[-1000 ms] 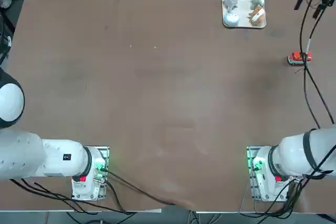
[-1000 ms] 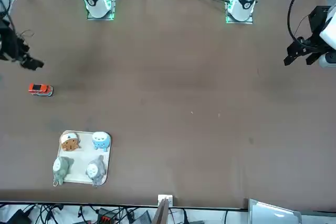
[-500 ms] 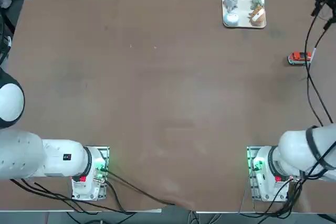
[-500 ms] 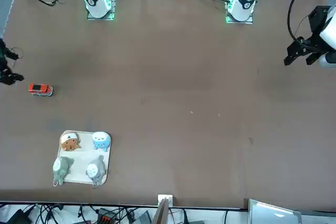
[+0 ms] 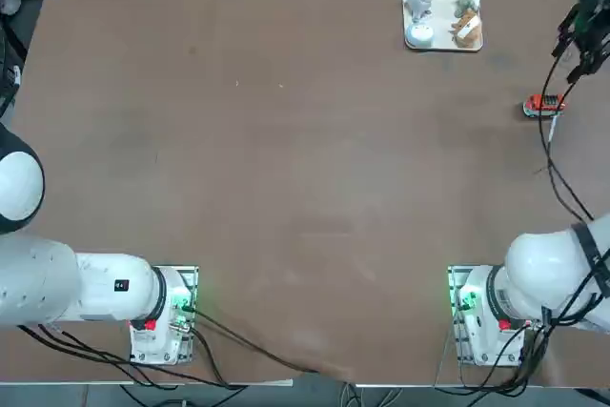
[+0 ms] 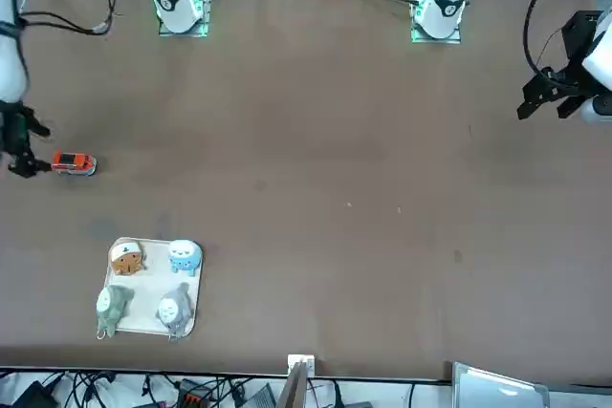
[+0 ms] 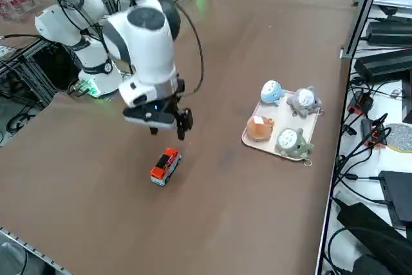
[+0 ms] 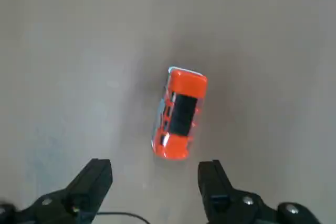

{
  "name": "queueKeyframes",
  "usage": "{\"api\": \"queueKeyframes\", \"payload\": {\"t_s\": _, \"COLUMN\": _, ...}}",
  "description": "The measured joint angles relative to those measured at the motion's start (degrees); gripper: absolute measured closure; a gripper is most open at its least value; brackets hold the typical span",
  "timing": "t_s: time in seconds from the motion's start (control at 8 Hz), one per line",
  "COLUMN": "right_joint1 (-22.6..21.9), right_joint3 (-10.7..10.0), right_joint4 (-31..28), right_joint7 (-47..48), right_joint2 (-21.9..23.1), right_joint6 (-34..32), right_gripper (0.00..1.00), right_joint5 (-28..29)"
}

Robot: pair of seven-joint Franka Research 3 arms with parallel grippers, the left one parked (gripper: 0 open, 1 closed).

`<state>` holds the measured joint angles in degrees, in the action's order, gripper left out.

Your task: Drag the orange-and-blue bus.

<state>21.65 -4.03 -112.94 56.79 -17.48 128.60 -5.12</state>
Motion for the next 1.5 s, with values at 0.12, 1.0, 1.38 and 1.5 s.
{"api": "queueKeyframes", "payload": {"t_s": 0.12, "right_joint1": 1.1, "right_joint3": 0.0, "right_joint4": -2.9, "right_joint7": 0.0, "right_joint2": -0.7, "right_joint6": 5.6, "right_gripper": 0.01, "right_joint5": 0.0}}
{"api": "queueKeyframes", "payload": {"t_s": 1.0, "right_joint1": 4.4, "right_joint3": 0.0, "right_joint4": -7.4, "right_joint7": 0.0, "right_joint2": -3.7, "right_joint6": 14.2, "right_gripper": 0.02, "right_joint5": 0.0}}
{"api": "queueKeyframes", "payload": {"t_s": 1.38, "right_joint1": 4.5, "right_joint3": 0.0, "right_joint4": -7.4, "right_joint7": 0.0, "right_joint2": -5.5, "right_joint6": 16.3, "right_gripper": 0.04, "right_joint5": 0.0}}
{"api": "queueKeyframes", "payload": {"t_s": 1.5, "right_joint1": 4.5, "right_joint3": 0.0, "right_joint4": -7.4, "right_joint7": 0.0, "right_joint2": -5.9, "right_joint6": 16.5, "right_gripper": 0.06, "right_joint5": 0.0}}
